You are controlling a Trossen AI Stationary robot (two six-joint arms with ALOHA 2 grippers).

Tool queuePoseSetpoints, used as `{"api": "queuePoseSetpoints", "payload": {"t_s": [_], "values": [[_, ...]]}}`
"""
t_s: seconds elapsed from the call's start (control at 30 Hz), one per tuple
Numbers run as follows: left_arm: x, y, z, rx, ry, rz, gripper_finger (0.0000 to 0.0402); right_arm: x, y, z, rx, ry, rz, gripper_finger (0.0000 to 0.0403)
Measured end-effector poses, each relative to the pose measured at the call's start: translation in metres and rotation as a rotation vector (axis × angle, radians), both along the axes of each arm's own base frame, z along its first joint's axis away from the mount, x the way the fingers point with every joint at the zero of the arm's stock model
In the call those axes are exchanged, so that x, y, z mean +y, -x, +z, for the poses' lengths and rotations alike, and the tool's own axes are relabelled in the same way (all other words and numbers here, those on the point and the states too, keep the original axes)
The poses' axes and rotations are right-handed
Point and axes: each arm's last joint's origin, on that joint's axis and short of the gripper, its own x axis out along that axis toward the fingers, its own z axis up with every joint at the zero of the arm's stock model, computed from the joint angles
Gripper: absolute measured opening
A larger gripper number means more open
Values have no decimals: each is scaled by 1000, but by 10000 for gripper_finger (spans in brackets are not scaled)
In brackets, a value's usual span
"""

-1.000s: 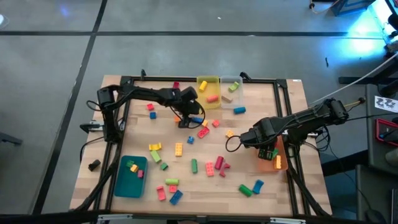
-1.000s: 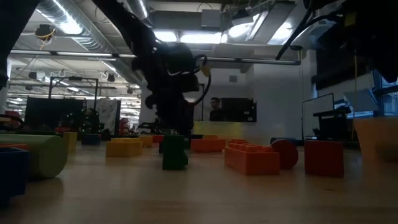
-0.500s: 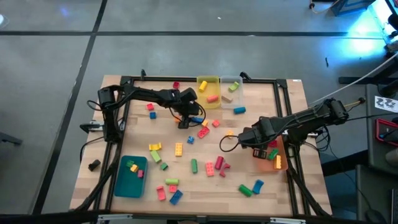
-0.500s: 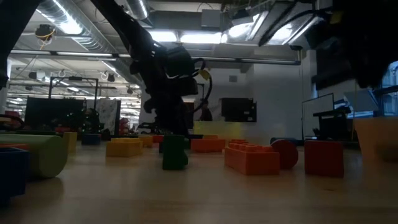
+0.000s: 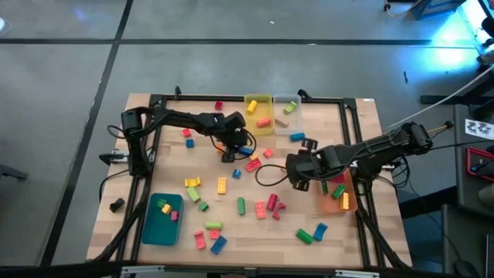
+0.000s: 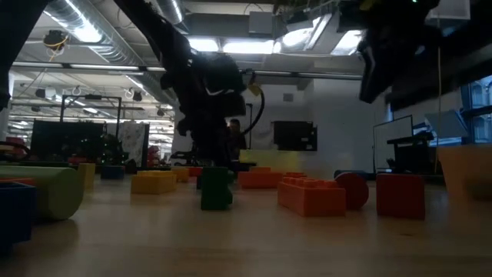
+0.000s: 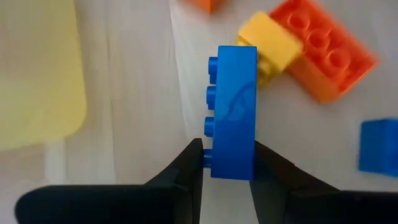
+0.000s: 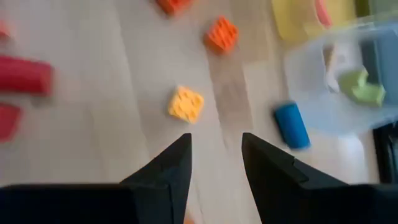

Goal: Sort blocks by size
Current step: Put the blue rectangular game piece into the orange bin

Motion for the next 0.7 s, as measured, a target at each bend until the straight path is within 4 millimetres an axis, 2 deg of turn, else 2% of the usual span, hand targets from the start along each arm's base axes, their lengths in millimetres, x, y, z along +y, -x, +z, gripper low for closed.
{"api": "queuePoseSetpoints", "payload": {"t_s": [0.3, 0.7], "values": [[-10, -5, 37, -113, -8, 6, 85, -3, -8, 2, -71, -4, 3, 143], [-32, -27, 52, -324, -26, -28, 87, -40, -29, 9, -213, 14, -51, 143]]}}
